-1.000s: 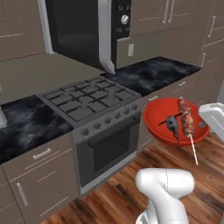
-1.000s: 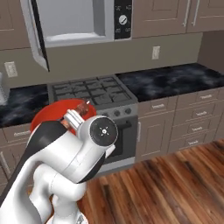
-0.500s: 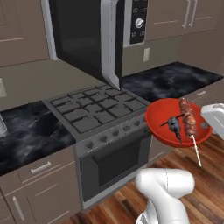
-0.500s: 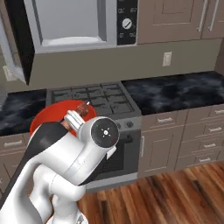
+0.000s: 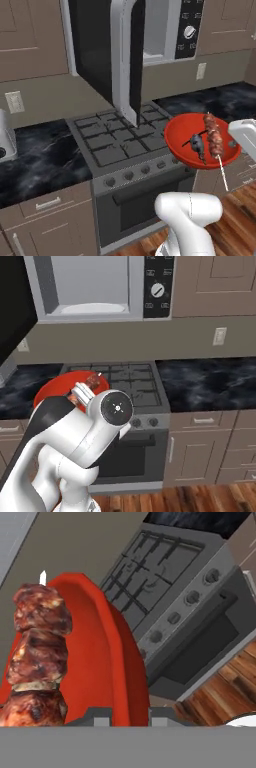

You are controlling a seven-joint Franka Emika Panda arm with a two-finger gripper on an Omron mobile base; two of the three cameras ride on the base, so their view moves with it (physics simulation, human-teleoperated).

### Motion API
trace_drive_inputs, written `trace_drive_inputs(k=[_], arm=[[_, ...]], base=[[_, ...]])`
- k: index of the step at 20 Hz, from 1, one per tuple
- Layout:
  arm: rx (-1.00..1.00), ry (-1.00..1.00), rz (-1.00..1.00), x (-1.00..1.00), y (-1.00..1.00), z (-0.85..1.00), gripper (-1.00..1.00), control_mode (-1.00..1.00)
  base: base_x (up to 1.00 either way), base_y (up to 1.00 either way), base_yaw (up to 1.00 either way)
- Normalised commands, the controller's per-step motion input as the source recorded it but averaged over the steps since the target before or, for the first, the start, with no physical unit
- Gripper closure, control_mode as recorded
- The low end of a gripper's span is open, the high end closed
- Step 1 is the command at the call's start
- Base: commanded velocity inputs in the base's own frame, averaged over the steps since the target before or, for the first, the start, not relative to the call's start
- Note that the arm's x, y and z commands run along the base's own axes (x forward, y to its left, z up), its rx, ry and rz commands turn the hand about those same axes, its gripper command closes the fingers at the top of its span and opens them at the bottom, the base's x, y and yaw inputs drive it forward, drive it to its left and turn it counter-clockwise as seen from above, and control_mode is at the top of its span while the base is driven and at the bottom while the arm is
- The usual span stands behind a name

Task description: Place the bowl containing the kebab skewer and fish in the microwave. Close the microwave door and press the start button to microwave the meal.

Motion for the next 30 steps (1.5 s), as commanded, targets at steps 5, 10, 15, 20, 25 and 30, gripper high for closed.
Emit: trace_drive_inputs(k=[5, 10, 15, 20, 25, 30], arm=[[0.00, 0.00, 0.00, 0.00, 0.00, 0.00, 1.00, 1.00], [0.00, 0.00, 0.00, 0.00, 0.00, 0.00, 1.00, 1.00], [0.00, 0.00, 0.00, 0.00, 0.00, 0.00, 1.00, 1.00], [0.00, 0.00, 0.00, 0.00, 0.00, 0.00, 1.00, 1.00], [0.00, 0.00, 0.00, 0.00, 0.00, 0.00, 1.00, 1.00], [0.00, 0.00, 0.00, 0.00, 0.00, 0.00, 1.00, 1.00]], base=[[0.37, -0.51, 0.38], [0.35, -0.23, 0.44], [0.39, -0.35, 0.40], [0.31, -0.53, 0.34], [0.38, -0.27, 0.26], [0.51, 0.00, 0.16]])
